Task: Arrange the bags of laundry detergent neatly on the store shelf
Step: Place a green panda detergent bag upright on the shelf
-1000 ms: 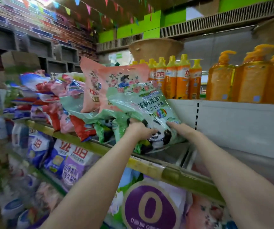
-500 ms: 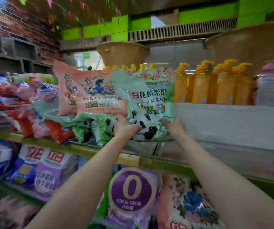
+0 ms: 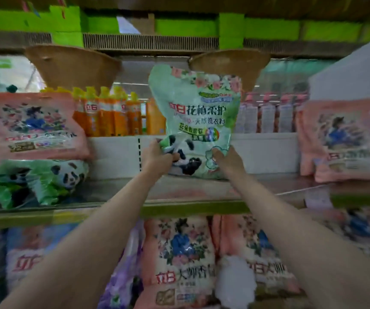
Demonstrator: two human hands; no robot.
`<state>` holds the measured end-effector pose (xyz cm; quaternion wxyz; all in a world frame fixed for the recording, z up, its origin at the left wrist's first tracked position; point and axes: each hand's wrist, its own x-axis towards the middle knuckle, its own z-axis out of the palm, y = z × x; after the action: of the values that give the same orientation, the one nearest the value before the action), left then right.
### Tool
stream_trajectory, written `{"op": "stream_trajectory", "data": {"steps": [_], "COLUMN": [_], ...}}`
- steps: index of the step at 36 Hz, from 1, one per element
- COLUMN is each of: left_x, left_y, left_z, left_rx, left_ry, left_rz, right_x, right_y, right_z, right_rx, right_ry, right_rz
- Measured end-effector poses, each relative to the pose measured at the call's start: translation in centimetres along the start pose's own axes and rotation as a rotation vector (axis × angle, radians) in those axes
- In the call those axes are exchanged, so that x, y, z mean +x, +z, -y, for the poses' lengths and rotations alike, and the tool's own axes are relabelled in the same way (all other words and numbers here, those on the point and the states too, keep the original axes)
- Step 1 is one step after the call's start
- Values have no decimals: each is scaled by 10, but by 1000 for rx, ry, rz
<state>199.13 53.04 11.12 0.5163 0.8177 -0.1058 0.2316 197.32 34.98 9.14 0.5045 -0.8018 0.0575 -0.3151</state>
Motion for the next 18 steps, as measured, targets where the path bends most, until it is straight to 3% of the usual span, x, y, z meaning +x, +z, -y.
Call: {"op": "stream_trajectory", "data": {"steps": [12, 18], "left_x": [1, 9], "left_y": [120, 187], "left_z": [-57, -75], "left_rx": [-125, -168], "left_ry": [83, 68], "left_rz": [124, 139], "right_x": [39, 79], "right_y": [-113, -165], "right_z": [-49, -76], "right_rx": [-151, -210], "right_ry": [-41, -72], "right_rz": [-107, -76]}}
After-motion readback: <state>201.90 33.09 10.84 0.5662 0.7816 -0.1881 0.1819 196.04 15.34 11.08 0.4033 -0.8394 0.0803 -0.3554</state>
